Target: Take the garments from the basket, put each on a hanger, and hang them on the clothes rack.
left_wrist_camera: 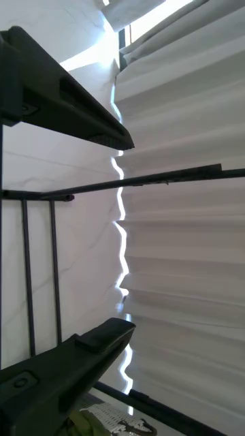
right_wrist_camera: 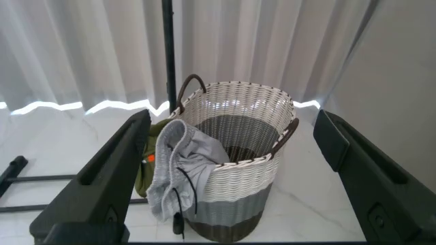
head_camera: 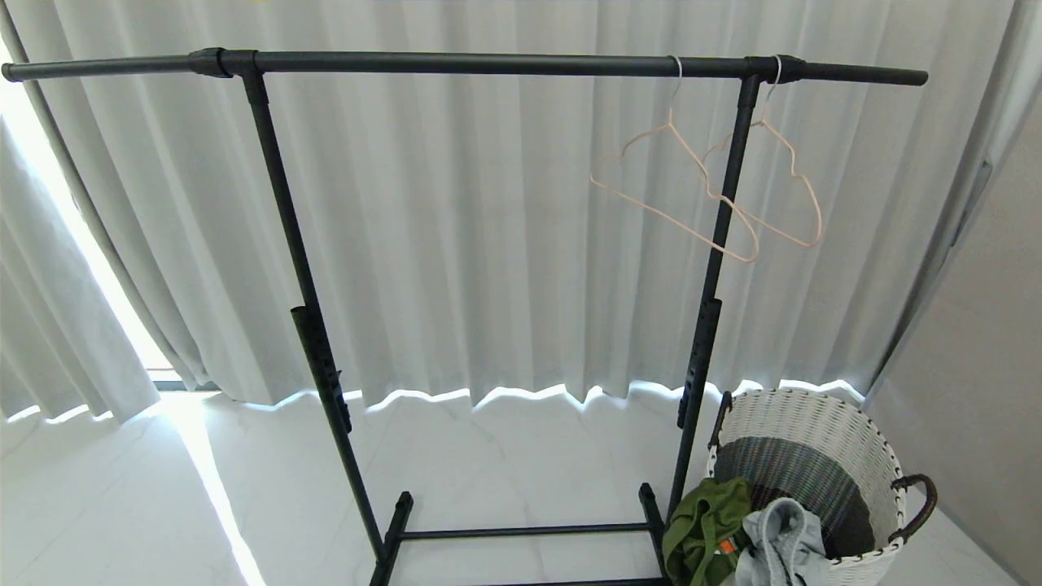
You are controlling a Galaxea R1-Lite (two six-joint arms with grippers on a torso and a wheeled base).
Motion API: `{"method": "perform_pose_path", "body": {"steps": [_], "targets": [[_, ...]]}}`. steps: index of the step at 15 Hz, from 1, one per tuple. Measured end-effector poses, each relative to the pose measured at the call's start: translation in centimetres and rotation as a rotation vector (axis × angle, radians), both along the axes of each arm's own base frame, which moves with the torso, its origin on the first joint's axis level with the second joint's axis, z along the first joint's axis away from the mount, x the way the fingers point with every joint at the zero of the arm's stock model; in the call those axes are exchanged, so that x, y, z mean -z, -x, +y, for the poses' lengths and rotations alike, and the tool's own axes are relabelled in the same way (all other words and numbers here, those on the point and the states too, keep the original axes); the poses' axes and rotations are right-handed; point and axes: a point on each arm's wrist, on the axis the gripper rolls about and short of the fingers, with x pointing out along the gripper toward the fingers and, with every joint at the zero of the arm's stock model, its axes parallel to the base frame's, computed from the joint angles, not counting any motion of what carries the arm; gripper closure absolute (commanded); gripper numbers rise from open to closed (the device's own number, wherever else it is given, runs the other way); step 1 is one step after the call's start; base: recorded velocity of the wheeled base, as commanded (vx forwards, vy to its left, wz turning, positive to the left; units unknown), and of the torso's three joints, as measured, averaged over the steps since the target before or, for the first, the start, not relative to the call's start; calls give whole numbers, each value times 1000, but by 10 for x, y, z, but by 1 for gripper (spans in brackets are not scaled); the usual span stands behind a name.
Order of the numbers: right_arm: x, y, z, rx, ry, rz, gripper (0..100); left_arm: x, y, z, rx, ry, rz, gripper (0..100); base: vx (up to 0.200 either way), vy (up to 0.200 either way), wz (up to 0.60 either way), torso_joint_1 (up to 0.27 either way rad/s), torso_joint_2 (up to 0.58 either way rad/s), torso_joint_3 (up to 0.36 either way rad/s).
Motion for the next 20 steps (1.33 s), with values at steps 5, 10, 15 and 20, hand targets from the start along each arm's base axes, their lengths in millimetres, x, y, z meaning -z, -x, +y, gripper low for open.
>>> {"method": "perform_pose_path", "body": {"steps": [5, 10, 15, 20], "targets": [[0, 0, 0, 0, 2, 0, 0, 0, 0, 0, -1, 0, 0, 0, 120, 0, 0, 0, 0, 2], [0, 0, 0, 0, 2, -1, 0, 0, 0, 0, -1, 3, 0, 0, 0, 0, 0, 0, 0, 0], [0, 0, 0, 0, 1, 0, 0, 0, 0, 0, -1, 4, 1, 0, 0, 0, 0, -83, 266, 179], [0, 0, 0, 0, 3, 1, 0, 0, 0, 0, 0, 0, 0, 0, 0, 0, 0, -60, 234, 168]]}}
